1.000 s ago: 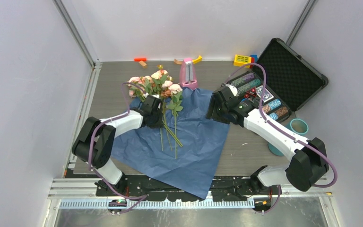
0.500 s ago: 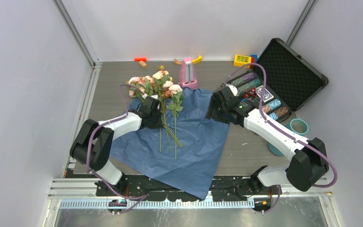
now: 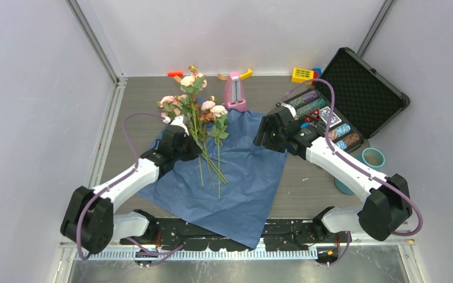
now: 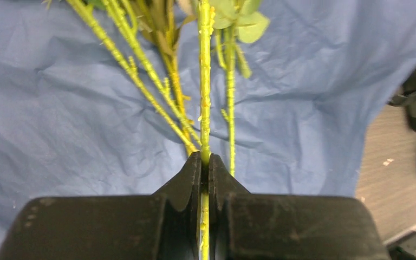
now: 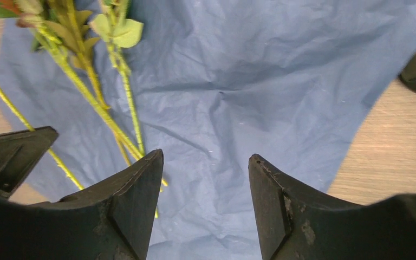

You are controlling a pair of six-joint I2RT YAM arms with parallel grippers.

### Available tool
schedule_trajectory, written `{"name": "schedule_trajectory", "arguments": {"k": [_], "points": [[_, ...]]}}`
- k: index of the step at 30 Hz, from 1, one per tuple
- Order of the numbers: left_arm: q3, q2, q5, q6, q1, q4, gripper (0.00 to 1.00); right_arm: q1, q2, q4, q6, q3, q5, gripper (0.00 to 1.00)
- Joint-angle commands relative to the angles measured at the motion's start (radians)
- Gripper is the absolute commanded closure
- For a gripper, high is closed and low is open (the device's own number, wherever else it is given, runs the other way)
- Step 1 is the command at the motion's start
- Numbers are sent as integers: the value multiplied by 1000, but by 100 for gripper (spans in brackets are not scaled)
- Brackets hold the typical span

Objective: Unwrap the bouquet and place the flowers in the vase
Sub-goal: Pick up the fake flower from the wrapping paper, then insert the fake flower into the vase.

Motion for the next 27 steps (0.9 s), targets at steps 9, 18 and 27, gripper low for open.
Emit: {"name": "schedule_trajectory", "arguments": {"k": [9, 18, 27], "points": [[-158, -407, 286, 46, -2, 285, 100, -4, -22, 415, 22, 55, -534, 26], [-196, -507, 485, -101, -17, 395, 100, 5, 104, 687, 168, 159, -723, 24], [-191, -461, 564, -122, -43, 462, 100, 35, 163, 711, 163, 233, -685, 25]]}}
